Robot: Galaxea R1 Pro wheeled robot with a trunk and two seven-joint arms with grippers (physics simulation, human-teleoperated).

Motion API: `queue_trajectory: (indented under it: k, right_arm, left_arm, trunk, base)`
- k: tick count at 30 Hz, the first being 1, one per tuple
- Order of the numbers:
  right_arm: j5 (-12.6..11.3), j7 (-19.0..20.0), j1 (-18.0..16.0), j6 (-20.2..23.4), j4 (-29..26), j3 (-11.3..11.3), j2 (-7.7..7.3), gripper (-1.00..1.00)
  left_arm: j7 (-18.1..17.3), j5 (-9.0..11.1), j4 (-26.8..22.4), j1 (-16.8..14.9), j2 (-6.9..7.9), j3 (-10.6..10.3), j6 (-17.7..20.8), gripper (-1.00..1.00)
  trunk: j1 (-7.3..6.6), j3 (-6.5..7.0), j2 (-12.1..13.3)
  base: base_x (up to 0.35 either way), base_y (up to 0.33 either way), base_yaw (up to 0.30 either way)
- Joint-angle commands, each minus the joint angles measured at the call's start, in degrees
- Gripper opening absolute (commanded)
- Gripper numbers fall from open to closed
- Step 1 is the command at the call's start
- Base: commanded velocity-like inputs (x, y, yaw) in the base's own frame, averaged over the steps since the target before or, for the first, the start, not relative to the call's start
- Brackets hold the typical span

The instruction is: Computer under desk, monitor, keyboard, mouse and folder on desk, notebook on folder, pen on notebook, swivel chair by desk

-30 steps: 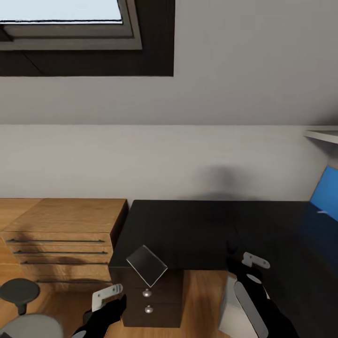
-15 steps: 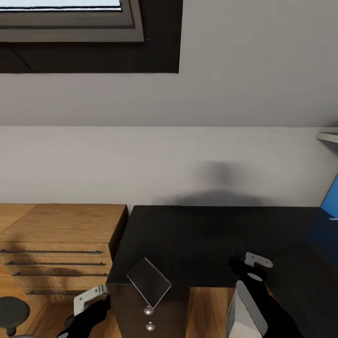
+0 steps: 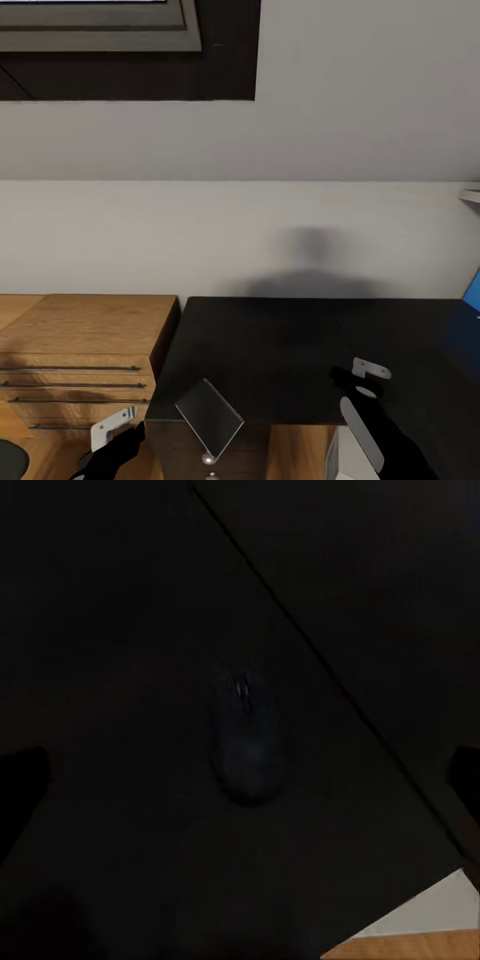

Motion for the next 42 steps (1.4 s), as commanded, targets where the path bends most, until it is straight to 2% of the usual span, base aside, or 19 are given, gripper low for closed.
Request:
queue_trajectory:
  k: [1,7,24,32,35,42]
  right_arm:
    - [-0.33,-0.32,-0.30,0.25,0.31,0.24,-0.09,1.00]
    - [-0.26,1.19,-2.03,0.15,3.53,0.26,-0.17,1.00]
    - [-0.35,2.05,-2.83,-0.11,5.02,0.21,-1.49,1.00]
    - [-0.65,7.68,-5.00,-0.40,9.18,0.18,-3.73,1.00]
    - [-0.67,8.51,-5.52,-1.25,10.31,0.18,-4.02,1.00]
    - [-0.69,12.47,-8.48,-4.33,17.06,0.18,-4.52,1.00]
  left_arm:
    - [0.38,0.61,-0.10,-0.01,-0.01,0.05,0.18,1.00]
    - [0.44,0.61,-0.10,-0.01,0.19,0.15,0.18,1.00]
    - [0.46,0.61,-0.10,-0.01,0.33,1.08,0.00,1.00]
    - [0.46,0.78,-0.10,-0.01,0.24,2.17,-2.72,1.00]
    - [0.46,0.82,-0.10,-0.01,0.17,2.21,-2.89,1.00]
    - [0.46,0.93,-0.10,-0.01,-0.02,2.27,-3.07,1.00]
  trunk:
    - [0.04,-0.07,-0.06]
    - [0.04,-0.07,-0.06]
    - [0.04,-0.07,-0.06]
    - [0.04,-0.07,-0.06]
    - [0.04,-0.07,-0.06]
    - [0.04,-0.07,-0.06]
  base:
    - [0.239,0.000,0.000]
    - [0.109,0.000,0.000]
    - [0.085,0.000,0.000]
    - [0.001,0.000,0.000]
    - [0.000,0.000,0.000]
    - [0.000,0.000,0.000]
